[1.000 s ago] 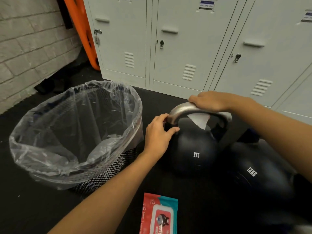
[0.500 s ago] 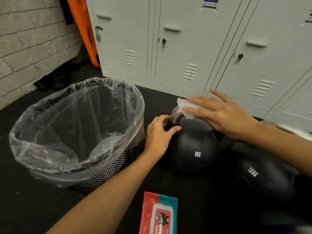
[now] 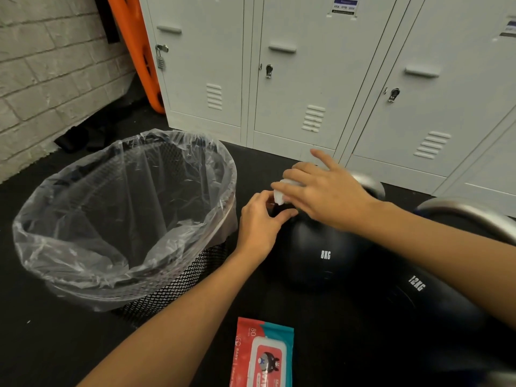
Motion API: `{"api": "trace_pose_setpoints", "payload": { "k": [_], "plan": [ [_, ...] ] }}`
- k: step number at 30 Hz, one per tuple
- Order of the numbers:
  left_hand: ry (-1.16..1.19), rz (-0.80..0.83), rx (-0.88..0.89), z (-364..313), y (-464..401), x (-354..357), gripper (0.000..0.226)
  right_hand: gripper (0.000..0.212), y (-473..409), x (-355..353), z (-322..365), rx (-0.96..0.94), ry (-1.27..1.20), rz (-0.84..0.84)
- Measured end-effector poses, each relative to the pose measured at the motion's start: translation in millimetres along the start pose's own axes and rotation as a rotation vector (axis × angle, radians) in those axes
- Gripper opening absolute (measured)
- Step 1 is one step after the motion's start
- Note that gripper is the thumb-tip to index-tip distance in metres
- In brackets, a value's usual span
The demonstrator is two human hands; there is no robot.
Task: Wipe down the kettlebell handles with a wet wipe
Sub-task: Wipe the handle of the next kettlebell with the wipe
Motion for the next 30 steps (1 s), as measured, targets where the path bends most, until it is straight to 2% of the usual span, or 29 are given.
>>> {"api": "trace_pose_setpoints", "payload": {
  "k": [3,5,8,10,13,16,19,20,22,24,27,30],
  "plan": [
    [0.025,0.000,-0.013,0,0,0,0.038,0.040,1,-17,-11,0.219,-0.187,0.066],
    [0.037,0.003,-0.020,0,0,0,0.039,0.036,-5,-20,-22,0.367,-0.332,0.170],
    [0.045,0.011,-0.029,0,0,0,0.040,0.045,-25,-17,-35,0.506,-0.479,0.400],
    [0.046,0.012,-0.038,0,0,0,0.041,0.046,-40,-14,-34,0.528,-0.551,0.502],
    [0.042,0.007,-0.052,1,-1,0,0.041,0.042,-57,-19,-14,0.454,-0.383,0.570],
    [0.034,-0.005,-0.058,3,-2,1,0.033,0.031,-53,-26,15,0.256,-0.010,0.546],
    [0.039,-0.003,-0.049,4,-2,1,0.027,0.017,-29,-8,23,0.036,0.204,0.201],
    [0.045,-0.005,-0.040,5,-2,1,0.027,0.016,-19,-4,18,0.004,0.179,0.083],
    [0.064,-0.004,-0.032,5,-2,1,0.032,0.037,2,2,3,-0.021,0.070,-0.046],
    [0.074,-0.007,-0.034,4,-1,0,0.037,0.054,19,-2,-11,0.015,0.005,-0.059],
    [0.069,-0.010,-0.034,4,0,-1,0.039,0.044,38,-9,-28,0.178,-0.170,-0.062],
    [0.057,0.004,-0.039,4,0,-1,0.039,0.050,56,-5,-45,0.263,-0.367,-0.019]
  ]
}}
Point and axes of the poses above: each hand's wrist, its own y-axis away from the middle knuckle, its own x-axis out of the palm, z = x × y, the point moved 2 cm from there along -y, towards the middle knuckle, and after that the axes turned 2 degrees about z, right-handed, at the moved point
